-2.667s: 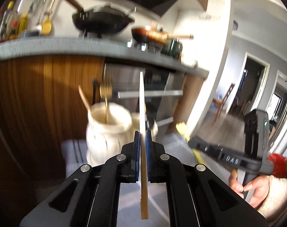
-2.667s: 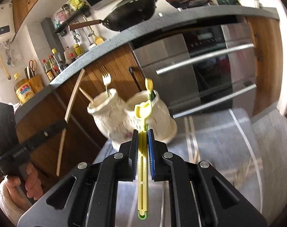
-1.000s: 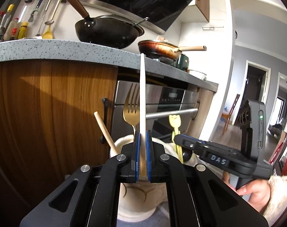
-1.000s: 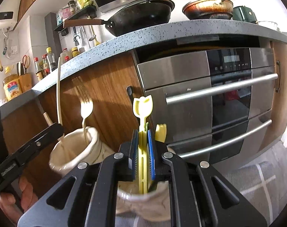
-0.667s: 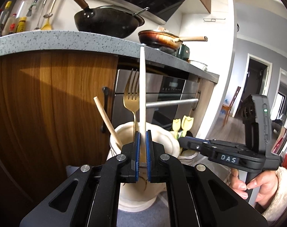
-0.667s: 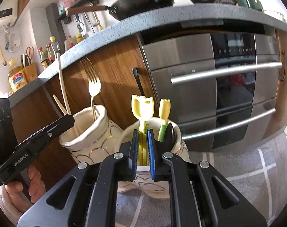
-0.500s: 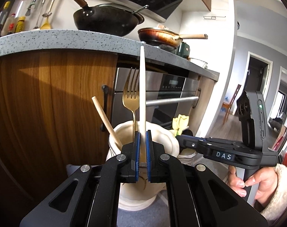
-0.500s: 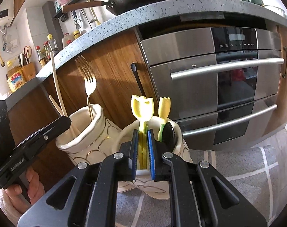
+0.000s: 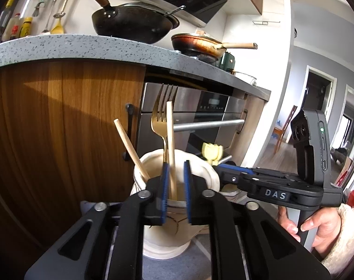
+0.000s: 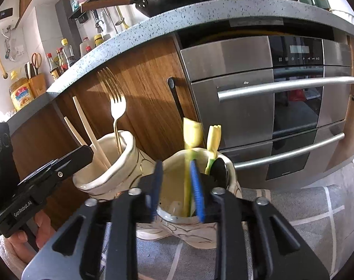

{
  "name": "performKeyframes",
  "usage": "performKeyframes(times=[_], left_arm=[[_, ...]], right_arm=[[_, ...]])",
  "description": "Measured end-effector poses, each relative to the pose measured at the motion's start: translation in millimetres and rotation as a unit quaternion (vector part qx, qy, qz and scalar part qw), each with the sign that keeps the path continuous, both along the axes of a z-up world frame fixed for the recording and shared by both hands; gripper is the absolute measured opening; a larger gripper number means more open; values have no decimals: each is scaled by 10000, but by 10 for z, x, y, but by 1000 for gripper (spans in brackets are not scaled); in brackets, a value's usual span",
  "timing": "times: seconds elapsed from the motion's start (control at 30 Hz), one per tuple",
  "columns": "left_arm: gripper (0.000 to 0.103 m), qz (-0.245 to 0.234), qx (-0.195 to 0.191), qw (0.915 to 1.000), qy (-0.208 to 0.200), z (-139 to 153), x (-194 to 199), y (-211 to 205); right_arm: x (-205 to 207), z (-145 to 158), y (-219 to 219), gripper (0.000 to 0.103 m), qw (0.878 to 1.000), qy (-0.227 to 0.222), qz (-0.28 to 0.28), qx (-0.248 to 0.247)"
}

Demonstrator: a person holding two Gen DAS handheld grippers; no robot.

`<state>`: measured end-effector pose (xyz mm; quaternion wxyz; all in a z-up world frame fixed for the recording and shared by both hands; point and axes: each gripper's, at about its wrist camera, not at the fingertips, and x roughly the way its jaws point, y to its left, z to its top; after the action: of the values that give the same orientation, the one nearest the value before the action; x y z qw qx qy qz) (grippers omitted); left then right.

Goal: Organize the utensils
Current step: 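Release the chopstick into the larger cup while the right tool releases the yellow utensil into the smaller cup, then move both open tools back over the remaining utensils on the cloth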

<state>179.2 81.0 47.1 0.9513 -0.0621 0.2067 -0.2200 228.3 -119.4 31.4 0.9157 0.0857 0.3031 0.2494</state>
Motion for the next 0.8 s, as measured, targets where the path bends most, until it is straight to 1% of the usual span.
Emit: performKeyframes(times=[0.07,0.13,0.17,0.23,0.27,0.3,0.33,0.37,0.4,0.43,0.5,0.6,0.67,0.7,0.77,0.8], left_arm=[[26,19,-46,10000,7,11,-16,12],[29,35,-42,10000,-22,29,-39,12],[31,47,-22,10000,-48,37,-57,9],[36,53,8,9999,-108,69,-112,0],[41,65,14,9999,-134,87,-143,-3],[45,66,29,9998,-161,108,-185,-9],[46,86,79,9998,-179,130,-233,-20],[49,110,139,9997,-187,148,-272,-29],[56,123,172,9996,-196,158,-304,-29],[59,169,225,9994,-215,173,-365,-30],[69,239,298,9990,-214,188,-460,-21],[75,404,441,9981,-141,183,-604,-6],[81,531,540,9971,-98,172,-683,1],[83,629,626,9960,-56,163,-748,-3],[84,726,737,9946,9,142,-830,-8],[87,794,835,9933,66,113,-886,-21]], right_arm=[[-50,36,-22,32,10000,-72,-50,-34],[-109,76,-54,41,9999,-131,-66,1],[-154,103,-73,43,9998,-175,-72,30],[-247,154,-105,51,9996,-278,-77,40],[-292,179,-120,54,9994,-328,-89,32],[-346,201,-141,61,9992,-377,-118,11],[-417,226,-180,68,9989,-427,-167,-14],[-464,239,-211,71,9988,-442,-195,-16],[-539,254,-273,76,9988,-431,-241,-9],[-588,261,-319,80,9987,-422,-277,-2],[-702,262,-417,84,9986,-391,-350,-15],[-899,238,-576,91,9982,-341,-484,-88],[-1019,231,-672,94,9976,-317,-599,-109],[-1064,228,-704,97,9973,-317,-656,-113],[-1185,220,-821,98,9963,-315,-792,-138],[-1232,217,-866,98,9957,-310,-854,-177]])
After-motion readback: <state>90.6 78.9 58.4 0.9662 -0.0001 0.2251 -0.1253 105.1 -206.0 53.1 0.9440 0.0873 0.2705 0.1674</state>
